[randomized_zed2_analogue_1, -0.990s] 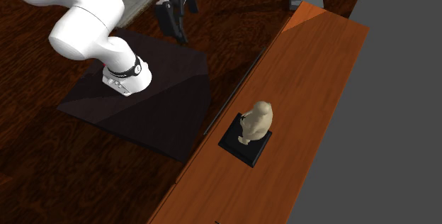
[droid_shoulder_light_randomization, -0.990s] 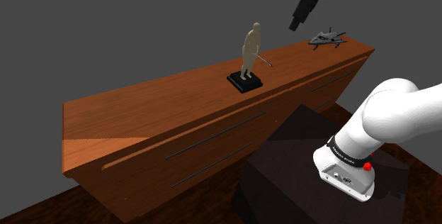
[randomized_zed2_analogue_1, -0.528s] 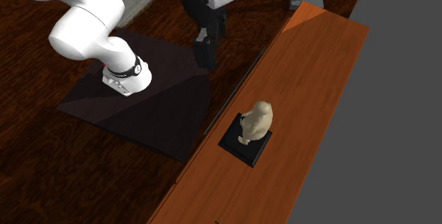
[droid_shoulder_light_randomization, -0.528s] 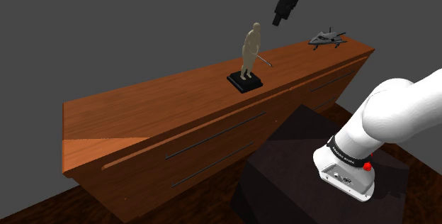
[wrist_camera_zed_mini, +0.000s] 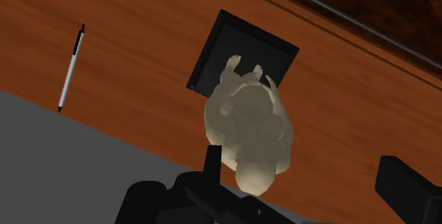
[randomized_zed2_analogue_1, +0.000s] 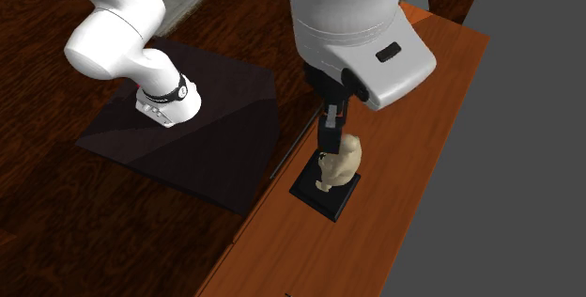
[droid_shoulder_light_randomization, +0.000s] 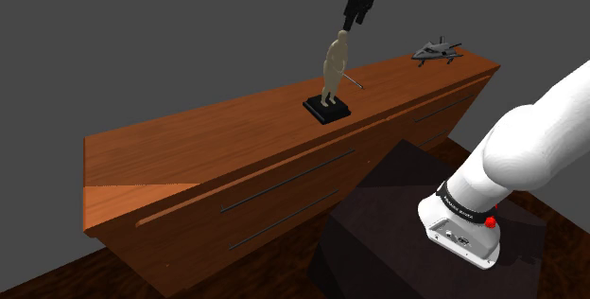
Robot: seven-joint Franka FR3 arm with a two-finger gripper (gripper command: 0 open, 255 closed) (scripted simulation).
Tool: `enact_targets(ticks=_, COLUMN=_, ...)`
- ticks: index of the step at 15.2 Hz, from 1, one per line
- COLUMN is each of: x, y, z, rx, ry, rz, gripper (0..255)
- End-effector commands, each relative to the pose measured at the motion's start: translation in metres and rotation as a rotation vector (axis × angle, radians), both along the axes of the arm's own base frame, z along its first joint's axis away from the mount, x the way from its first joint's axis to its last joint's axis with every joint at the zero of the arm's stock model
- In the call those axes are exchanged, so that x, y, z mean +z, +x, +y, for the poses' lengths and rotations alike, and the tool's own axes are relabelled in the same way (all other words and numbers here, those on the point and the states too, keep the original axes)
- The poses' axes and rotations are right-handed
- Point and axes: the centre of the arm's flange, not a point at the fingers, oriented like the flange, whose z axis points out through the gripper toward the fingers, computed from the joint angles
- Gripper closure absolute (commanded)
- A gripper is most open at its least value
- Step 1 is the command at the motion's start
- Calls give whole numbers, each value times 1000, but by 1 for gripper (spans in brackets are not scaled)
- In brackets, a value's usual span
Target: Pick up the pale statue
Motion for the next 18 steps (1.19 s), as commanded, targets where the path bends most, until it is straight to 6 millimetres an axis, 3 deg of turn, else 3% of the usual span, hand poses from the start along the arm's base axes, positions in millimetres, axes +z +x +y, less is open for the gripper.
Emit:
enact_targets(ticks=1, x=-6, y=26, z=-9, rx=2, ry=2, rz=4, gripper=0)
enact_targets(ticks=2, x=-8, y=34, z=-13, rx=2, ry=3, rz=6, gripper=0)
enact_targets(ticks=11, x=-48, y=34, z=-13, rx=2, ry=3, rz=6, gripper=0)
enact_targets(ticks=12, x=-48, y=35, z=-13, rx=2, ry=3, rz=6, gripper=255)
enact_targets(ticks=18, x=-48, y=35, z=-13, rx=2, ry=3, rz=6, gripper=255)
